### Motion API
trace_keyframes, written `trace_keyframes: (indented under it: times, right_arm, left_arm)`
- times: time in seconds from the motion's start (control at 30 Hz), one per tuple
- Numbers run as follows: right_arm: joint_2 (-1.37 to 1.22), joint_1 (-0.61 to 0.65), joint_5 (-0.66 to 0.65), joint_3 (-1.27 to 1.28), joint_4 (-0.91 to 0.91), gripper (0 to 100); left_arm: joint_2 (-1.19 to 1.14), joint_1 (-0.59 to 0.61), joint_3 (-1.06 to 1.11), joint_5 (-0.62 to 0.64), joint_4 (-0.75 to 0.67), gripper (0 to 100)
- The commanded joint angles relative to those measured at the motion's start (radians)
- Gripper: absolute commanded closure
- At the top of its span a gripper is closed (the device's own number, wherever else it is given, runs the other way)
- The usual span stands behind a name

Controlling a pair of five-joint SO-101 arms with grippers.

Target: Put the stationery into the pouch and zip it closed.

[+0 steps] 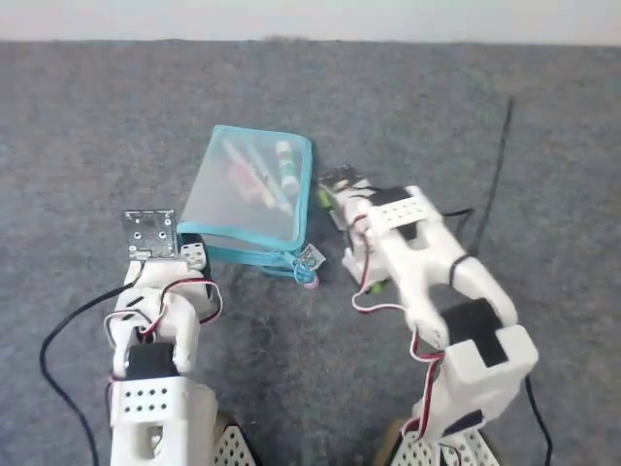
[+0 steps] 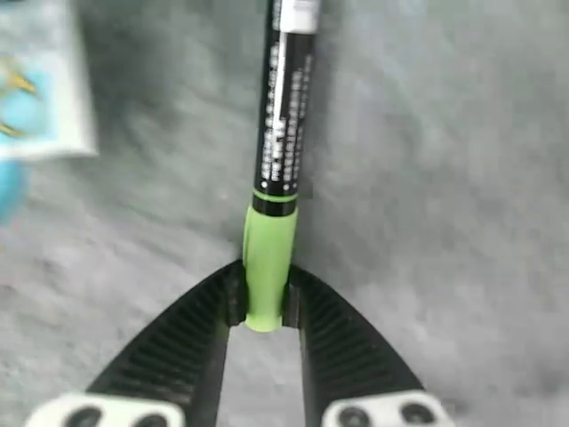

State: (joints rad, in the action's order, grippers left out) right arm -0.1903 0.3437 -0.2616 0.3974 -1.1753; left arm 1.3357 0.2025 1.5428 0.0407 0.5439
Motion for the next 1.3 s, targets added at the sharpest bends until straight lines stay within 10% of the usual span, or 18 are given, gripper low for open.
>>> trace_keyframes:
  times: [0.0, 0.27, 0.53, 0.77, 1.27]
  right_arm:
    - [0.151, -0.088, -0.005, -0.029, -0.087, 99.1]
    - [0.63, -0.134, -0.101, -0.029, -0.361, 99.1]
    - [1.053, 0.088, -0.315, 0.025, -0.622, 99.1]
    - [1.118, 0.309, -0.391, 0.218, -0.619, 99.1]
    - [0.975, 0.314, -0.242, 0.218, -0.611, 99.1]
  left_arm:
    - [0.021, 0.005, -0.079, -0.02, -0.028, 99]
    - [0.021, 0.002, -0.068, -0.015, -0.034, 99]
    - [0.011, -0.187, -0.068, 0.074, -0.034, 99]
    - [-0.19, -0.21, -0.09, 0.077, -0.13, 99]
    - [-0.417, -0.166, -0.199, 0.077, -0.18, 99]
